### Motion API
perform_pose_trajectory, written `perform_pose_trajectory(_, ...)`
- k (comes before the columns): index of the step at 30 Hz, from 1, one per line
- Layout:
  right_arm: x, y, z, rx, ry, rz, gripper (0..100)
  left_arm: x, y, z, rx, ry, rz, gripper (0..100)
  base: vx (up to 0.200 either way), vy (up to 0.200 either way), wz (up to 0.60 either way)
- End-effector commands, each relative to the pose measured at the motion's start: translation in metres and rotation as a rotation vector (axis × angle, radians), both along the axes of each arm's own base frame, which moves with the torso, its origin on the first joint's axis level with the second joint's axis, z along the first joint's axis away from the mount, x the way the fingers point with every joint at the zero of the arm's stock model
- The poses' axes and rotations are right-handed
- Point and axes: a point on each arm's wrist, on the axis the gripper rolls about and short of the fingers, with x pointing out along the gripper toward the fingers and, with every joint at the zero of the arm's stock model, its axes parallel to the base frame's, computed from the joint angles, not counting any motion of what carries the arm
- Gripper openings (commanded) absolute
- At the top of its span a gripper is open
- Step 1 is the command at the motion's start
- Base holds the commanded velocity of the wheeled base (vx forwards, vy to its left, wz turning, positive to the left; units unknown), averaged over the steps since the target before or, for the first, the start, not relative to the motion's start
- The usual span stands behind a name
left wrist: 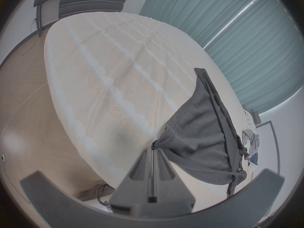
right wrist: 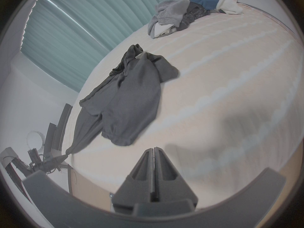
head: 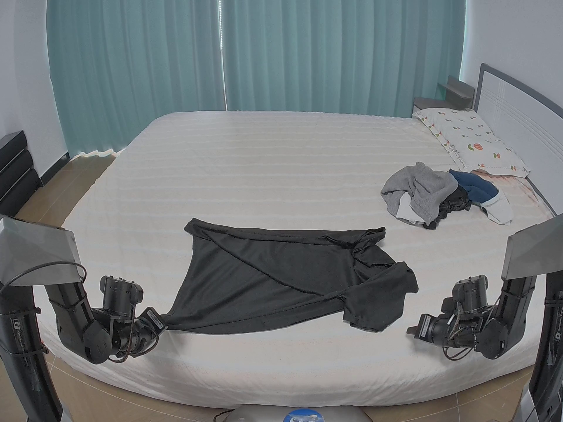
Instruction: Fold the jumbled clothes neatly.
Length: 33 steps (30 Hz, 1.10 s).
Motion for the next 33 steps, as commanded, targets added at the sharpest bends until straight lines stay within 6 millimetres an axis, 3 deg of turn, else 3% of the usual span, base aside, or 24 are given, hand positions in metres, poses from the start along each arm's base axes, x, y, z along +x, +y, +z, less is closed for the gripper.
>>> perform_pose_trajectory(1,-0.023,-0.010,0.019,0.007,-0.013,0.029,0,-0.008,0.002,-0.002,0.050,0.029,-0.049,0,0.000,0.000,0.00)
perform_pose_trajectory(3,-0.031,-0.011,0.022,0.010,-0.007,0.040,0,-0.013,0.003,0.000,0.073,0.033,-0.068,0,0.000,0.000,0.00)
perform_pose_trajectory(9,-0.015,-0.008,0.017,0.014,-0.037,0.031,0,-0.013,0.003,-0.002,0.078,0.034,-0.069,0,0.000,0.000,0.00)
perform_pose_trajectory(10,-0.012,-0.006,0.014,0.013,-0.036,0.033,100,-0.013,0.003,-0.002,0.078,0.034,-0.069,0,0.000,0.000,0.00)
perform_pose_trajectory(20,0.033,0.013,-0.017,-0.059,-0.070,-0.001,100,-0.011,0.003,-0.009,0.073,0.051,-0.064,0,0.000,0.000,0.00)
perform_pose_trajectory(33,0.072,0.037,-0.015,-0.057,-0.131,0.031,100,-0.011,0.002,-0.011,0.075,0.048,-0.070,0,0.000,0.000,0.00)
